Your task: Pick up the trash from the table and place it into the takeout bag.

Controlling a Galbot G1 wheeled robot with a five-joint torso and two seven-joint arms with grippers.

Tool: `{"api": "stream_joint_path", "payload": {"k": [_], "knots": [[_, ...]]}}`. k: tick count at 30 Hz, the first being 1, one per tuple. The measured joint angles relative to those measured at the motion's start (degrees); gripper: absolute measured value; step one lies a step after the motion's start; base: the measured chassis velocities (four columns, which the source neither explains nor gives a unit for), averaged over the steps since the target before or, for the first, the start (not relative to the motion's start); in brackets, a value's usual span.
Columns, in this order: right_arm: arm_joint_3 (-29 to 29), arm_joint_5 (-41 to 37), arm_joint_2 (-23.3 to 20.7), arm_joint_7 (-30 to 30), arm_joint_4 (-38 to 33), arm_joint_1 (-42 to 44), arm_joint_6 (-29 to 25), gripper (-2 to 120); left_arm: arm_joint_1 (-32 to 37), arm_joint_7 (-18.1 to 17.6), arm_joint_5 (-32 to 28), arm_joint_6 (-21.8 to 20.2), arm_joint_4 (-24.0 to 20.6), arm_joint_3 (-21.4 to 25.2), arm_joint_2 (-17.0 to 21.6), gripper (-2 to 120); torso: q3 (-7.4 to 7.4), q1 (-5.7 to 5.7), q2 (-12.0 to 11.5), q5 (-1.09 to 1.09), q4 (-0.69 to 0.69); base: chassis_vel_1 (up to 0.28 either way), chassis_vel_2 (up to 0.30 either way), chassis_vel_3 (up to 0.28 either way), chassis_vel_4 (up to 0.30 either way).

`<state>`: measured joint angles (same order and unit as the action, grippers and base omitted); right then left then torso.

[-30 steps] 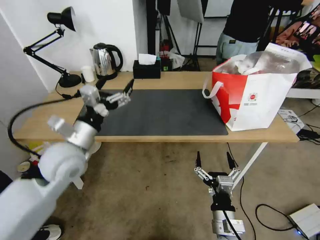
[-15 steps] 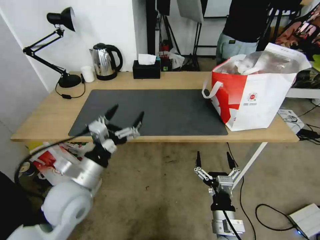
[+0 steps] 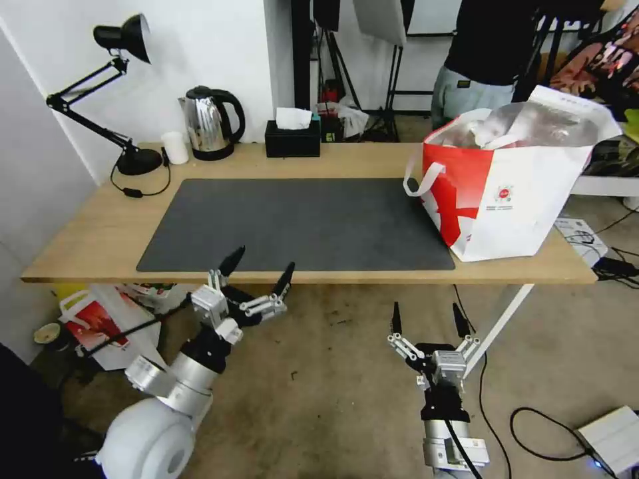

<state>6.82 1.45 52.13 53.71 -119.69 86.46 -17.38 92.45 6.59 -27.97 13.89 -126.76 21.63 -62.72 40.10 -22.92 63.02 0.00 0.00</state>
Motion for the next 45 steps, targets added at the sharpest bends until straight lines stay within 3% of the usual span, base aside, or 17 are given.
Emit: {"api": "stream_joint_path", "payload": {"k": [12, 20, 34, 45], "knots": [[0.0, 0.0, 0.0, 0.0, 0.0, 0.0, 0.0, 100, 4.2, -5.7, 3.1, 2.0, -1.2, 2.5, -0.3, 100, 0.00, 0.00, 0.0, 0.00, -0.01, 0.000, 0.000, 0.000, 0.000], [0.0, 0.0, 0.0, 0.0, 0.0, 0.0, 0.0, 100, 6.0, -6.2, 2.9, 2.8, -1.1, 4.2, -0.1, 100, 0.01, 0.00, 0.0, 0.00, -0.01, 0.000, 0.000, 0.000, 0.000], [0.0, 0.0, 0.0, 0.0, 0.0, 0.0, 0.0, 100, 9.0, -12.2, 8.3, 8.6, 1.0, 1.8, -3.8, 100, 0.00, 0.00, 0.0, 0.00, -0.01, 0.000, 0.000, 0.000, 0.000], [0.0, 0.0, 0.0, 0.0, 0.0, 0.0, 0.0, 100, 10.6, -17.9, 10.1, 9.8, 1.1, 1.1, -4.7, 100, 0.00, 0.00, 0.0, 0.00, 0.00, 0.000, 0.000, 0.000, 0.000]]}}
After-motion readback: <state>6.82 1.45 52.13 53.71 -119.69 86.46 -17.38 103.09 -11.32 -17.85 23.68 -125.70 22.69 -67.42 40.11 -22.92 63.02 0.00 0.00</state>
